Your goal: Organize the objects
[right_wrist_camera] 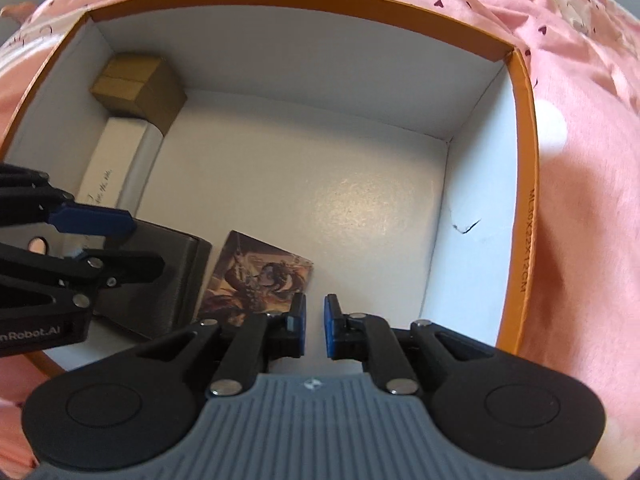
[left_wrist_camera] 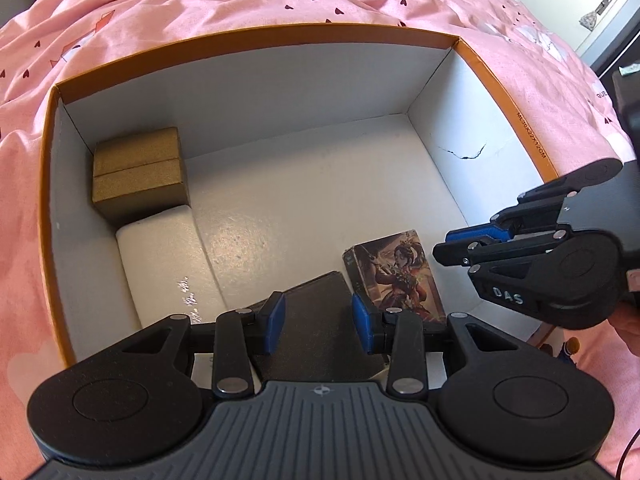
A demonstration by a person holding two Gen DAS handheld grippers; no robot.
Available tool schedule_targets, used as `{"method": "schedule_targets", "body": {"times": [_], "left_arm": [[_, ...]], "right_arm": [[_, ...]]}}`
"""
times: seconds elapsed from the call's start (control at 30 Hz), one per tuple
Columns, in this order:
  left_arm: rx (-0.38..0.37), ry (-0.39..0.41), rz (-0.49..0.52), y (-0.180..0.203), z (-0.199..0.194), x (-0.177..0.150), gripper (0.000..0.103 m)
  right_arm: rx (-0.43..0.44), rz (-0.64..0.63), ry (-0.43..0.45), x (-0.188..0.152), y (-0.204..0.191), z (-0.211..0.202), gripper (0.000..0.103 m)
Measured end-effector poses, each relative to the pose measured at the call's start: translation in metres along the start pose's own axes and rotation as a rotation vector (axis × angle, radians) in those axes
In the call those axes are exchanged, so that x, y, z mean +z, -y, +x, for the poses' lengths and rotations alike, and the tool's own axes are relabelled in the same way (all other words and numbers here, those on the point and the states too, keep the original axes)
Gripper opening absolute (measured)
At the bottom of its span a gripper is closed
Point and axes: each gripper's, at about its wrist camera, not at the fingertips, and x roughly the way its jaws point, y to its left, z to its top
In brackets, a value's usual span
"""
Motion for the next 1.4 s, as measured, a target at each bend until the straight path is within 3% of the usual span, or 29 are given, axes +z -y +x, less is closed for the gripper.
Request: {"method": "schedule_targets", "body": {"times": [0.13,0.43,0.93,1.17,1.3,1.4], "left_arm": [[0.024,0.015,-0.025,0.008,0.001,-0.003,0.042],[0.079,0.040,-0.022,0.014,0.002,-0.008,0.042],[0.084,0.073,-0.047,0.015,-0.002,-0.013,0.042],[0.114,0.152,-0.020,0.031,-0.034,-0.021,0.042],[0.114,0.180,-0.041,0.034,-0.055,-0.027,0.042],[0.119,0.198,-0.046,0.037,-0.068,-0.034,0.042]], "right_arm": [[-0.014,-0.085,-0.035,-0.001,-0.002,0.008,0.010],[0.111,-0.094,-0.059,-0.002,-0.002,0.017,0.000],[0.049,-0.148,-0.041,-0.004,-0.009,0.009,0.001],[-0.060,-0.161,0.070,-0.013,-0.010,-0.028,0.004],[-0.058,-0.138,0.155,-0.026,-0.012,-0.057,0.006],[-0.039,-0.110,0.210,-0.045,-0.030,-0.072,0.014]]}}
